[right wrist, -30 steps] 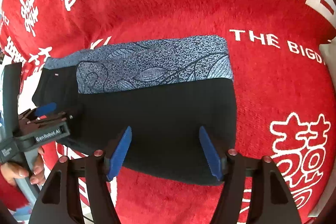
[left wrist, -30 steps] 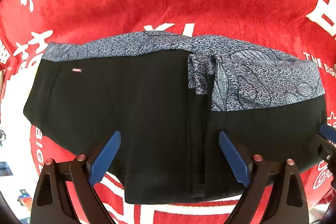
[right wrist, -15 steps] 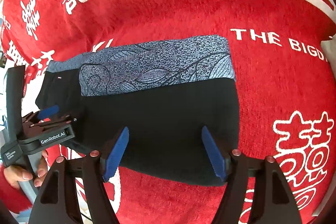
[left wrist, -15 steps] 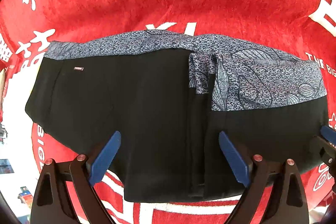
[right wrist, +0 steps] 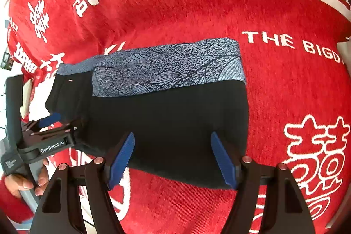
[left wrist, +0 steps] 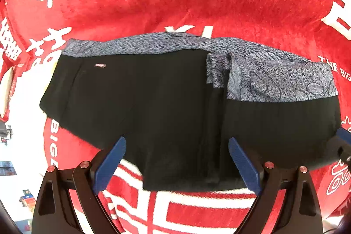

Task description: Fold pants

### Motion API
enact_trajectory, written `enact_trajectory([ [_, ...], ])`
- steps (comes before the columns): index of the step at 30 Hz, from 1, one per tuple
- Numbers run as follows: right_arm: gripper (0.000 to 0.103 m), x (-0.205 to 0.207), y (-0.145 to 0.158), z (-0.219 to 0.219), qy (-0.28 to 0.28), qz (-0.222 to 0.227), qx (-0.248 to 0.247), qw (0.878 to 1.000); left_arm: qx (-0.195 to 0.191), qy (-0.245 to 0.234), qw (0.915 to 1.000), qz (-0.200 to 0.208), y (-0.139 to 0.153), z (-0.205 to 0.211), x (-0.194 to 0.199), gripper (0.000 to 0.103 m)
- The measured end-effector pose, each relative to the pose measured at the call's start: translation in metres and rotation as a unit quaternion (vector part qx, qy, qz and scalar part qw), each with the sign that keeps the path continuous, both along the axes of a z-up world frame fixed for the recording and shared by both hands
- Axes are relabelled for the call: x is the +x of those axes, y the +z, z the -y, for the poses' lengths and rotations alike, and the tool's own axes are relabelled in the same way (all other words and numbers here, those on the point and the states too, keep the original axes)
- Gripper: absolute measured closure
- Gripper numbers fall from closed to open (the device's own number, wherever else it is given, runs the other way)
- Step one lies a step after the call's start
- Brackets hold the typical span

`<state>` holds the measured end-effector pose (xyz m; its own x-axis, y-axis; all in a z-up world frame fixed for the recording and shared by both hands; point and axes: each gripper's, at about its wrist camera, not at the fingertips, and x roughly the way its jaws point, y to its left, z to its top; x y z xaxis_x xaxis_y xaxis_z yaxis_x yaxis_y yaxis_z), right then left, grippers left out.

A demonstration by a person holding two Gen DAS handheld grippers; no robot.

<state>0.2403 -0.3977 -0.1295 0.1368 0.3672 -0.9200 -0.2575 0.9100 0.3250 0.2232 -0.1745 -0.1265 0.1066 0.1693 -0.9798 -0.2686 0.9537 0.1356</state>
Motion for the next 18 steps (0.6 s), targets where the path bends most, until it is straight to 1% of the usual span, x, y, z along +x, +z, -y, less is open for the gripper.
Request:
enact_trajectory([
  [4, 0.028, -0.005, 0.007, 0.009, -0.009, -0.010, 0.010, 1.000, 0.006, 0.014, 0.9999, -0.006, 0.006, -0.009, -0.013, 0.008],
  [11, 0.028, -0.024, 0.011, 0.017, -0.012, -0.026, 0.011, 1.000, -0.009, 0.054, 0.9983, -0.022, 0.011, -0.024, -0.042, 0.008],
  [16, 0.028, -0.035, 0.015, 0.011, -0.003, -0.024, 0.009, 1.000, -0.015, 0.073, 0.9967, -0.032, 0.005, -0.031, -0.061, 0.008],
  [18, 0.028, -0.038, 0.015, 0.007, -0.001, -0.030, 0.016, 0.999, -0.014, 0.076, 0.9964, -0.033, 0.004, -0.036, -0.067, 0.008],
])
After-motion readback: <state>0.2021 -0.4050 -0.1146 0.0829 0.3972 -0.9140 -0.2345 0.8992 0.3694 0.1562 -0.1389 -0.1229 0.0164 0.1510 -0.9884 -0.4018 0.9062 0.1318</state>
